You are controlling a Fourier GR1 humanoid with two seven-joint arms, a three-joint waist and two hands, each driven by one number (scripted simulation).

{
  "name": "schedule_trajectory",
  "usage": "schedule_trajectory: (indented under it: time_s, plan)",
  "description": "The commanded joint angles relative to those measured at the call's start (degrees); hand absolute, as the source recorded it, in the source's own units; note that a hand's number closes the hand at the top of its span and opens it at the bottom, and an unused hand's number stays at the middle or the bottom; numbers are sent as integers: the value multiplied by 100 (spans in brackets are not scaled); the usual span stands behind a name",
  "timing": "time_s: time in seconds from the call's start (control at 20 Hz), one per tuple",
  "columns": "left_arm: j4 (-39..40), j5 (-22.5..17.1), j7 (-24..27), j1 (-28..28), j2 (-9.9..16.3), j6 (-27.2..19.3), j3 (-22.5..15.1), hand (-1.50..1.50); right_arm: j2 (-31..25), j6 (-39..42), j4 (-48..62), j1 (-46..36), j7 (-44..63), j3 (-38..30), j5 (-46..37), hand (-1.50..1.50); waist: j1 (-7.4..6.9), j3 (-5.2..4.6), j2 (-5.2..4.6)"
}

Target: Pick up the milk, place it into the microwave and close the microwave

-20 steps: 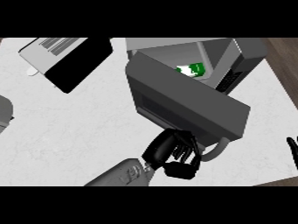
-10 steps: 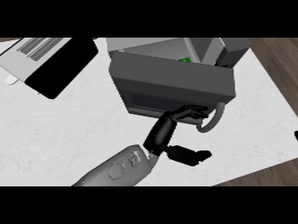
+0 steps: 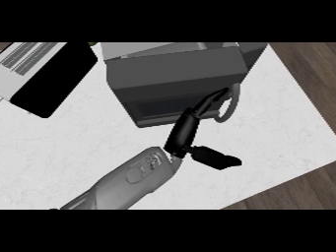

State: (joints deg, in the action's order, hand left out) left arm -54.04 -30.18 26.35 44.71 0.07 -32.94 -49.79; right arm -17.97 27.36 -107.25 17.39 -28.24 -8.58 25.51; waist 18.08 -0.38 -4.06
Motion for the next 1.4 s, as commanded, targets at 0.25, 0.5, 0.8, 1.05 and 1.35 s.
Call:
schedule_trajectory:
  time_s: [0.25,0.5,0.8,1.05,1.35]
  plan:
    - [437,-480,256,557,-7,-207,120,-150,-205,176,-80,-324,175,-62,444,-150,234,15,-98]
    - [605,-743,299,829,-7,-210,147,-150,-392,303,-113,-407,360,-29,593,-150,350,11,-125]
    - [792,-934,488,1010,-6,-301,118,-150,-478,271,-100,-561,468,-92,757,-150,474,17,-159]
    - [869,-1110,628,1025,-6,-351,47,-150,-651,277,-43,-662,621,-190,895,-150,514,18,-172]
    - [949,-1301,797,1092,-5,-361,0,-150,-744,293,-120,-764,720,-221,1081,-150,588,13,-162]
